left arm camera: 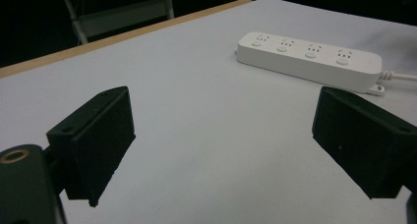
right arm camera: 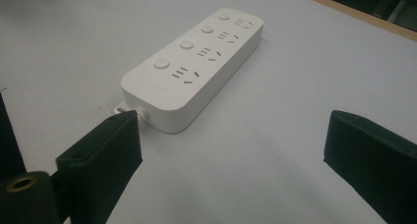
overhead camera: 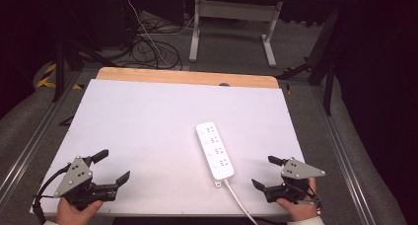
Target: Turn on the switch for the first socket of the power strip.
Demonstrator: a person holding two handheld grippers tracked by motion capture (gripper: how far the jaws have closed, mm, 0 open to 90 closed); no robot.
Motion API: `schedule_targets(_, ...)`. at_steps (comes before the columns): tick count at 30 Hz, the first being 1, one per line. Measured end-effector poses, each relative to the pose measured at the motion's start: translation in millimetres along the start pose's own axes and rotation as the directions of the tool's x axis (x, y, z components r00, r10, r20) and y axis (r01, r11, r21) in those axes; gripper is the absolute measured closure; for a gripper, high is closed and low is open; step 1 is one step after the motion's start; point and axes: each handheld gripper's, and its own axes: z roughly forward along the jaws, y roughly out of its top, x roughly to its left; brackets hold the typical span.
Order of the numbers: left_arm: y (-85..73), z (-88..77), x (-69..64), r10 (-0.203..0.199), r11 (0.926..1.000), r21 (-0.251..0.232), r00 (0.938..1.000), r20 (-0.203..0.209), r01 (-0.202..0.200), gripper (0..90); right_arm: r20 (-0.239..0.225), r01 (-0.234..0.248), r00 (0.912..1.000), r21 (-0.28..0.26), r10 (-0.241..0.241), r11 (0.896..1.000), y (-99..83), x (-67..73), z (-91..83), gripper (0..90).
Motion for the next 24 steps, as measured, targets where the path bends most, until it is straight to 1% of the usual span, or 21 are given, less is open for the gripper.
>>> schedule_targets(1,0.3,-0.1,-0.5,0.014,0.9999,0.002,0.9999,-0.005,-0.014,9.4,0.002,-0.002,1.0,0.004,0.002,1.0,-0.2,0.3,-0.1,7.5)
schedule_targets(2,0.3,-0.1,-0.5,0.014,0.9999,0.002,0.9999,-0.005,-0.014,9.4,0.002,0.004,1.0,0.004,-0.004,1.0,-0.5,0.1,0.2,7.5)
schedule_targets(3,0.7,-0.1,-1.3,0.026,0.9997,0.002,0.9996,-0.011,-0.026,9.4,0.001,0.004,1.0,0.006,-0.004,1.0,-0.6,0.4,0.4,7.5)
schedule_targets(4,1.3,-0.3,-2.9,0.046,0.9989,0.007,0.9987,-0.02,-0.046,9.4,0.002,0.004,1.0,0.007,-0.004,1.0,-0.6,0.5,0.5,7.5)
schedule_targets(5,1.3,-0.3,-2.9,0.046,0.9989,0.007,0.9987,-0.02,-0.046,9.4,0.001,0.005,1.0,0.006,-0.005,1.0,-0.5,0.4,0.3,7.5)
schedule_targets(7,1.9,0.6,-5.3,0.071,0.9974,0.018,0.9968,-0.039,-0.07,9.5,0.004,0.002,1.0,0.007,-0.002,1.0,-0.3,0.7,-0.2,7.5)
schedule_targets(10,2.0,1.2,-6.4,0.069,0.9972,0.029,0.997,-0.033,-0.068,9.6,0.009,0.011,0.9999,0.009,-0.011,1.0,-0.5,0.5,-0.1,7.5)
schedule_targets(11,2.0,1.3,-7.0,0.06,0.9979,0.024,0.9978,-0.028,-0.059,9.6,0.009,0.011,0.9999,0.009,-0.011,1.0,-0.5,0.5,-0.1,7.5)
schedule_targets(12,2.3,1.0,-6.8,0.062,0.9979,0.021,0.9977,-0.026,-0.062,9.5,0.009,0.011,0.9999,0.012,-0.011,1.0,-0.2,1.0,-0.4,7.5)
schedule_targets(13,2.4,0.8,-6.5,0.059,0.9982,0.015,0.9979,-0.028,-0.058,9.5,0.008,0.011,0.9999,0.01,-0.011,1.0,-0.1,1.0,-0.4,7.5)
schedule_targets(16,2.1,-0.2,-5.2,0.047,0.9988,0.015,0.9988,-0.016,-0.047,9.6,0.011,0.01,0.9999,0.015,-0.01,1.0,0.3,1.0,-0.2,7.5)
schedule_targets(17,2.1,-0.7,-4.3,0.036,0.9993,0.01,0.9993,-0.01,-0.036,9.6,0.008,0.008,0.9999,0.014,-0.008,1.0,0.4,1.0,0.0,7.5)
schedule_targets(22,2.3,-1.9,-4.0,0.028,0.9996,0.003,0.9996,-0.004,-0.028,9.5,0.007,0.01,0.9999,0.01,-0.01,1.0,2.1,0.7,-1.4,7.5)
schedule_targets(23,2.1,-1.8,-5.0,0.02,0.9998,0.001,0.9998,-0.005,-0.02,9.6,0.006,0.012,0.9999,0.012,-0.012,1.0,2.5,0.4,-1.8,8.1)
schedule_targets(24,2.2,-1.7,-5.2,0.025,0.9997,0.002,0.9997,-0.006,-0.025,9.6,0.006,0.012,0.9999,0.012,-0.012,1.0,2.5,0.4,-1.8,8.1)
